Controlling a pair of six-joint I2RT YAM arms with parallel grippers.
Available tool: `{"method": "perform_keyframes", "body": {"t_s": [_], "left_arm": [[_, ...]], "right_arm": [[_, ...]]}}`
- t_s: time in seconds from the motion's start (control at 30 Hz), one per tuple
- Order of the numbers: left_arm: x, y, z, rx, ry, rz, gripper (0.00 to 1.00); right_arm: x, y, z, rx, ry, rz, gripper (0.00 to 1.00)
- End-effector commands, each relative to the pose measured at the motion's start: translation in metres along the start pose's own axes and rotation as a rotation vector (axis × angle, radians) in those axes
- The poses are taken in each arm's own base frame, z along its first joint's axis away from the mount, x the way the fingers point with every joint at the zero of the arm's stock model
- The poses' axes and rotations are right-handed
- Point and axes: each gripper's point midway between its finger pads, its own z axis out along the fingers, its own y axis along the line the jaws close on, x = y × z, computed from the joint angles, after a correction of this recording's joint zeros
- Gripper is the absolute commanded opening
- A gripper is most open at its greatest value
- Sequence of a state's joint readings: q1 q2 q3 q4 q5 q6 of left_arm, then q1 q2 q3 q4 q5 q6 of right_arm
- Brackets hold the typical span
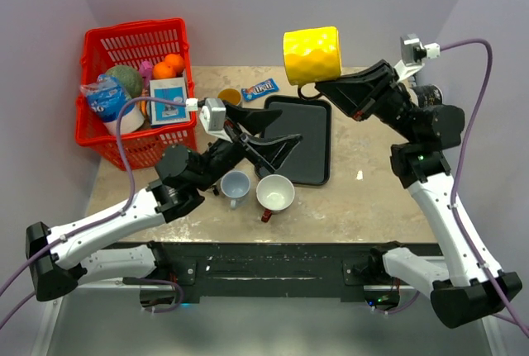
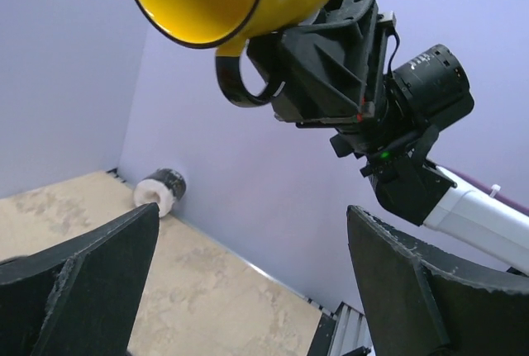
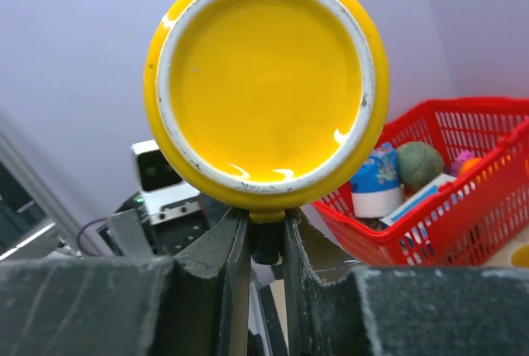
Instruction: Turn the mug right side up
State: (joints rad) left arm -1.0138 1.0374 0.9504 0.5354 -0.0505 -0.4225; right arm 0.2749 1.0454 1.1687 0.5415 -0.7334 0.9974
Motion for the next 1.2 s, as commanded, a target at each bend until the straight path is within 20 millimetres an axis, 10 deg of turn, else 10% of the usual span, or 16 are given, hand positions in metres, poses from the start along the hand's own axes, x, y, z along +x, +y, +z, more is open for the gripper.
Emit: {"method": "perform_keyframes", "body": {"t_s": [0.0, 0.27, 0.9, 1.17], "left_arm": [[-0.059, -0.04, 0.017, 0.174, -0.185, 0.048, 0.99], [-0.071, -0.061, 0.04, 0.277, -0.224, 0.092, 0.96], [-0.053, -0.084, 0.054, 0.408, -0.144, 0.002, 0.35], [-0.061, -0.085, 0.052, 0.404, -0.17, -0.041, 0.31]], "right_arm": [[-0.035, 0.075, -0.009, -0.173, -0.09, -0.115, 0.0], [-0.025, 0.089, -0.023, -0.177, -0.065, -0.132, 0.0], [0.001, 0.079, -0.035, -0.157, -0.004, -0.137, 0.0], [0.015, 0.07, -0.039, -0.141, 0.036, -0.126, 0.0]]}}
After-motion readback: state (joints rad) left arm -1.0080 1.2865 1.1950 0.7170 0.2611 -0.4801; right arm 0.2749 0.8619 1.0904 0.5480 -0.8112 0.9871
